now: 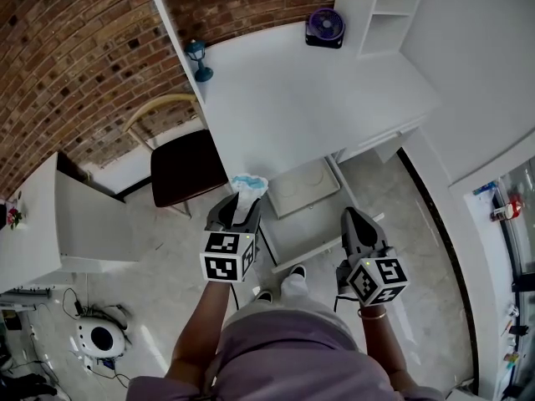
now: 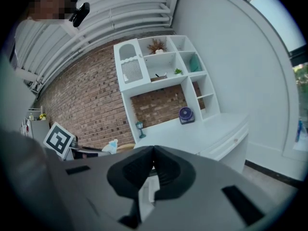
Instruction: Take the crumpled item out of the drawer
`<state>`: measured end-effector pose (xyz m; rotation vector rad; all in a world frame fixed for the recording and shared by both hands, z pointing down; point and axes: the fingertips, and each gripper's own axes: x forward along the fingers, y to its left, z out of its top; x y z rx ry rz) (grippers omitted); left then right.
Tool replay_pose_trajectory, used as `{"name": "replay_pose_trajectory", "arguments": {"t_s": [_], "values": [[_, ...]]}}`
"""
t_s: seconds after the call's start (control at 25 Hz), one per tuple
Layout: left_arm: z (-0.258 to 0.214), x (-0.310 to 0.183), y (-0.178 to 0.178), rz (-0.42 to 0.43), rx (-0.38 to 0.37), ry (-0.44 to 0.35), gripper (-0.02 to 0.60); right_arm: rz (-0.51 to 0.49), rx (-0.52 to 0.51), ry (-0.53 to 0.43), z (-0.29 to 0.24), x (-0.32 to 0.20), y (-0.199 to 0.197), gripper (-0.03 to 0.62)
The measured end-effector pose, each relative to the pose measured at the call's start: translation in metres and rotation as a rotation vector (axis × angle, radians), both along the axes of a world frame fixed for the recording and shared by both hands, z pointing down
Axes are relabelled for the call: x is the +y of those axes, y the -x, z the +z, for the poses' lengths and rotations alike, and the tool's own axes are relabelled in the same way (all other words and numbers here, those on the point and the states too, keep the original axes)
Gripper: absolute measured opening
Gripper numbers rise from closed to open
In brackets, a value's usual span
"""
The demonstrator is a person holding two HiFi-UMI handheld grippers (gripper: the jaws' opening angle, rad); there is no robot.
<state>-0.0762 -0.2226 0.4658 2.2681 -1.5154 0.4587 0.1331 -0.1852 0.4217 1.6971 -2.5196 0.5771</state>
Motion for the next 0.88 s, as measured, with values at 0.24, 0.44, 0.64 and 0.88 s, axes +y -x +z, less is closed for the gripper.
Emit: {"name": "replay_pose_trajectory", "arguments": {"t_s": [0.24, 0.44, 0.64, 0.88], "values": [[-0.012, 0.008, 0.009, -0.018, 0.004, -0.027, 0.173, 0.002, 0.022, -0.015, -0.004, 0.002, 0.003, 0.003], [-0.018, 0.013, 0.018, -0.031, 0.005, -0.039, 0.173, 0.01, 0.027, -0.015, -0.004, 0.002, 0.005, 0.003], [-0.022, 0.016, 0.021, -0.04, 0.011, -0.045, 0.173, 0.001, 0.027, -0.007, -0.002, 0.004, 0.007, 0.003], [-0.022, 0.018, 0.021, -0.049, 0.012, -0.05, 0.173, -0.002, 0.026, -0.011, 0.0, 0.004, 0.005, 0.003]]}}
